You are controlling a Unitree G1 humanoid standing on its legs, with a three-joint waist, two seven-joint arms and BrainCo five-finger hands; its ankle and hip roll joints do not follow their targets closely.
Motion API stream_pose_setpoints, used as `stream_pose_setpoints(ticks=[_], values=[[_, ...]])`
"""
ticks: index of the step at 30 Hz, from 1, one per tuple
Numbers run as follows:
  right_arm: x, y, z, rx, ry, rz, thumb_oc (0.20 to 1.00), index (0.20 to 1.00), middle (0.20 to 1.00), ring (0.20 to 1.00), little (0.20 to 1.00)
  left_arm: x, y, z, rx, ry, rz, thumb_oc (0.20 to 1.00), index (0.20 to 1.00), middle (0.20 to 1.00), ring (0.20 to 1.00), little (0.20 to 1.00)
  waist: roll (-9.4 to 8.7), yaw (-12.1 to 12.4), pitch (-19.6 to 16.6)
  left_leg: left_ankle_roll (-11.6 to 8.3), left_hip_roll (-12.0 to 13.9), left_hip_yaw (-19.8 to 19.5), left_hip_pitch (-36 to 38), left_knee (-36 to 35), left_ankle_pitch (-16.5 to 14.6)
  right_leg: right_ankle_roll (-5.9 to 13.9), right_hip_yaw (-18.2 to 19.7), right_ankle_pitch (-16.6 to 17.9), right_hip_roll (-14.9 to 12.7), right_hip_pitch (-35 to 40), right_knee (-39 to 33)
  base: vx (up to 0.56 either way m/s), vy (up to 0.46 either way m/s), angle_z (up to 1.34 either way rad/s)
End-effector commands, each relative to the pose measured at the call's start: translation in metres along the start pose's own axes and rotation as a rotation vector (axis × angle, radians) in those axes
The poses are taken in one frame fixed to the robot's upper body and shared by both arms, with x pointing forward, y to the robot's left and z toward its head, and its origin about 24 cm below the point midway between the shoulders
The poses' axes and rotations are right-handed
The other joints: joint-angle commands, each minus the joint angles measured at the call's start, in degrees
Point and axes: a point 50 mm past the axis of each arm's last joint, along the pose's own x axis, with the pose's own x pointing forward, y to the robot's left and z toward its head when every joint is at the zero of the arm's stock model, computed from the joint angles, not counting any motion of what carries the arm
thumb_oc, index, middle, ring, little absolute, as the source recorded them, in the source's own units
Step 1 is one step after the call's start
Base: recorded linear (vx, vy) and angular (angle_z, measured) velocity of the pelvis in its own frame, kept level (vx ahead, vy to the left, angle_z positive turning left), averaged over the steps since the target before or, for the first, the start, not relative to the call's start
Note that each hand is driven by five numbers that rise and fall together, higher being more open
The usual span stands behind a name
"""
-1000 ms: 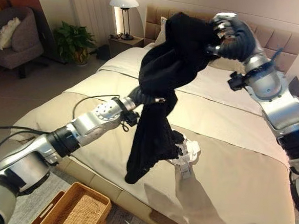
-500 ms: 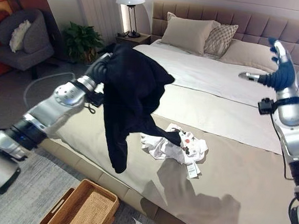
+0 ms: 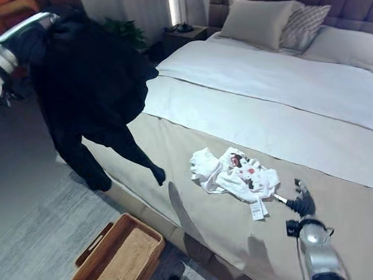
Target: Pick up clothes into the bucket
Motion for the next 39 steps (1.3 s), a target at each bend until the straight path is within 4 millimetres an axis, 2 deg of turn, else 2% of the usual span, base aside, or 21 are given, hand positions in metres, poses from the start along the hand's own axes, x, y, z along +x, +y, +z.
stream_pose_setpoints(ticks=[1,2,3,4,5,6,7,11,17,20,21,22,23,27,29,31,32,33,37,39], values=[[0.004,-0.005,0.012,0.068,-0.062,-0.037,1.0,1.0,1.0,1.0,1.0,-0.017,0.05,-0.001,0.112,0.019,0.155,0.2,0.2,0.2,0.2,0.2,-3.98,2.0,-1.7,2.48,-2.8,2.1,-3.0,8.4,-6.2,5.12,2.6,-0.4,-4.8,-4.2,7.1,-0.06,0.003,0.18],[0.005,-0.005,0.012,0.066,-0.064,-0.036,1.0,1.0,1.0,1.0,1.0,-0.018,0.05,-0.002,0.111,0.021,0.156,0.2,0.2,0.2,0.2,0.2,-3.92,1.8,-1.7,2.48,-2.8,2.1,-3.1,8.4,-6.2,5.12,2.6,-0.4,-4.8,-4.3,7.2,-0.12,-0.003,0.23],[0.002,-0.001,-0.007,0.059,0.014,-0.042,1.0,1.0,1.0,1.0,1.0,-0.023,0.049,-0.004,0.138,0.036,0.147,0.2,0.2,0.2,0.2,0.2,-4.01,2.8,-0.3,2.44,-3.1,1.1,-4.5,8.9,-5.8,5.02,1.6,-0.5,-4.8,-5.3,7.8,-0.12,-0.003,0.24],[0.001,-0.001,-0.015,0.057,0.044,-0.05,1.0,1.0,1.0,1.0,1.0,-0.027,0.049,-0.007,0.149,0.05,0.143,0.2,0.2,0.2,0.2,0.2,-4.02,3.3,0.4,2.44,-3.2,0.7,-5.2,9.3,-5.6,4.93,1.2,-0.5,-4.9,-5.9,8.3,-0.12,-0.002,0.28],[0.001,-0.001,-0.014,0.053,0.041,-0.049,1.0,1.0,1.0,1.0,1.0,-0.029,0.049,-0.008,0.147,0.053,0.145,0.2,0.2,0.2,0.2,0.2,-3.87,3.1,0.4,2.44,-3.3,0.6,-5.4,9.4,-5.7,4.93,1.1,-0.6,-4.9,-6.0,8.4,-0.14,0.004,0.26],[-0.004,0.0,-0.034,0.079,0.124,-0.072,1.0,1.0,1.0,1.0,1.0,-0.032,0.043,-0.012,0.164,0.071,0.122,0.2,0.2,0.2,0.2,0.2,-3.81,4.2,2.3,2.43,-3.5,-0.7,-6.9,10.1,-5.2,4.8,0.2,-0.7,-5.2,-7.2,9.5,-0.17,0.002,0.3],[-0.005,0.001,-0.04,0.074,0.152,-0.078,1.0,1.0,1.0,1.0,1.0,-0.035,0.039,-0.014,0.159,0.08,0.116,0.2,0.2,0.2,0.2,0.2,-3.53,4.3,3.4,2.47,-3.8,-1.5,-7.9,10.7,-5.0,4.65,-0.5,-0.9,-5.4,-8.1,10.4,-0.21,0.006,0.33],[-0.009,0.004,-0.058,0.018,0.233,-0.063,1.0,1.0,1.0,1.0,1.0,-0.044,0.027,-0.026,0.163,0.124,0.09,0.2,0.2,0.2,0.2,0.2,-2.8,4.7,7.1,2.63,-4.2,-4.2,-11.4,12.9,-4.5,4.18,-2.8,-1.7,-6.7,-11.4,14.5,-0.15,0.026,0.47],[-0.011,0.005,-0.066,-0.029,0.278,-0.059,1.0,1.0,1.0,1.0,1.0,-0.053,0.003,-0.045,0.139,0.196,0.065,0.2,0.2,0.2,0.2,0.2,-3.0,4.9,12.4,2.7,-4.9,-7.0,-17.3,17.0,-4.3,3.47,-4.4,-3.4,-8.4,-16.5,20.7,-0.11,0.021,0.35],[-0.009,0.005,-0.064,-0.042,0.269,-0.056,1.0,1.0,1.0,1.0,1.0,-0.057,-0.007,-0.054,0.145,0.232,0.063,0.2,0.2,0.2,0.2,0.2,-3.2,4.9,13.7,2.65,-4.9,-7.3,-19.4,18.4,-4.3,3.23,-4.7,-4.0,-8.9,-18.4,22.4,-0.08,0.016,0.25],[-0.007,0.005,-0.06,-0.059,0.255,-0.057,1.0,1.0,1.0,1.0,1.0,-0.059,-0.018,-0.064,0.184,0.279,0.05,0.2,0.2,0.2,0.2,0.2,-3.76,4.7,15.3,2.56,-4.9,-7.7,-21.4,19.9,-4.3,2.97,-4.8,-4.6,-9.3,-20.2,24.2,-0.06,0.012,0.15],[-0.007,0.005,-0.06,-0.059,0.255,-0.058,1.0,1.0,1.0,1.0,1.0,-0.059,-0.018,-0.064,0.184,0.278,0.05,0.2,0.2,0.2,0.2,0.2,-3.74,4.8,15.2,2.57,-4.9,-7.7,-21.5,19.9,-4.3,2.97,-4.8,-4.6,-9.4,-20.3,24.3,-0.1,0.013,0.15],[-0.006,0.005,-0.057,-0.07,0.235,-0.06,1.0,1.0,1.0,1.0,1.0,-0.059,-0.023,-0.07,0.217,0.3,0.062,0.2,0.2,0.2,0.2,0.2,-4.36,4.8,16.6,2.5,-4.9,-7.9,-23.7,21.5,-4.5,2.7,-4.9,-5.1,-9.5,-21.9,26.0,-0.09,-0.01,0.07],[0.0,0.005,-0.043,-0.08,0.179,-0.06,1.0,1.0,1.0,1.0,1.0,-0.066,-0.042,-0.093,0.163,0.402,0.076,0.2,0.2,0.2,0.2,0.2,-5.79,4.2,19.6,2.59,-5.0,-7.8,-29.3,26.7,-5.6,1.98,-4.1,-6.5,-9.7,-27.3,30.7,-0.09,0.022,0.1],[0.002,0.006,-0.037,-0.084,0.151,-0.056,1.0,1.0,1.0,1.0,1.0,-0.067,-0.047,-0.097,0.146,0.423,0.082,0.2,0.2,0.2,0.2,0.2,-6.19,4.2,19.9,2.64,-4.9,-7.6,-31.2,28.4,-6.1,1.83,-3.7,-6.9,-9.7,-29.1,32.0,-0.04,0.031,0.04],[0.004,0.005,-0.029,-0.09,0.115,-0.062,1.0,1.0,1.0,1.0,1.0,-0.069,-0.059,-0.104,0.127,0.461,0.089,0.2,0.2,0.2,0.2,0.2,-6.9,3.9,19.9,2.78,-4.7,-7.3,-36.2,32.3,-7.4,1.4,-2.7,-8.0,-9.4,-33.7,35.2,0.0,0.022,-0.04],[0.005,0.005,-0.025,-0.096,0.095,-0.061,1.0,1.0,1.0,1.0,1.0,-0.071,-0.064,-0.108,0.12,0.482,0.097,0.2,0.2,0.2,0.2,0.2,-7.32,3.5,19.9,2.79,-4.7,-7.4,-37.0,34.2,-9.6,1.7,-2.0,-9.9,-9.2,-34.7,37.0,0.03,0.008,-0.08],[0.006,0.004,-0.022,-0.101,0.079,-0.066,1.0,1.0,1.0,1.0,1.0,-0.072,-0.069,-0.11,0.12,0.496,0.098,0.2,0.2,0.2,0.2,0.2,-7.45,3.3,19.9,2.78,-4.6,-7.1,-38.7,35.6,-10.1,1.61,-1.7,-10.5,-9.1,-36.6,38.4,0.03,0.017,-0.07],[0.007,0.001,-0.007,-0.09,0.007,-0.081,1.0,1.0,1.0,1.0,1.0,-0.073,-0.078,-0.116,0.107,0.533,0.131,0.2,0.2,0.2,0.2,0.2,-8.18,2.1,19.9,2.83,-4.6,-6.7,-44.3,38.8,-10.9,1.21,-0.9,-11.4,-8.8,-42.1,41.4,-0.05,0.036,-0.07],[0.007,0.0,0.0,-0.077,-0.032,-0.085,1.0,1.0,1.0,1.0,1.0,-0.071,-0.084,-0.119,0.098,0.559,0.163,0.2,0.2,0.2,0.2,0.2,-8.78,1.1,19.9,2.91,-4.6,-6.3,-49.3,40.7,-11.1,0.96,-0.4,-11.7,-8.5,-47.3,43.3,-0.05,0.039,0.02]])
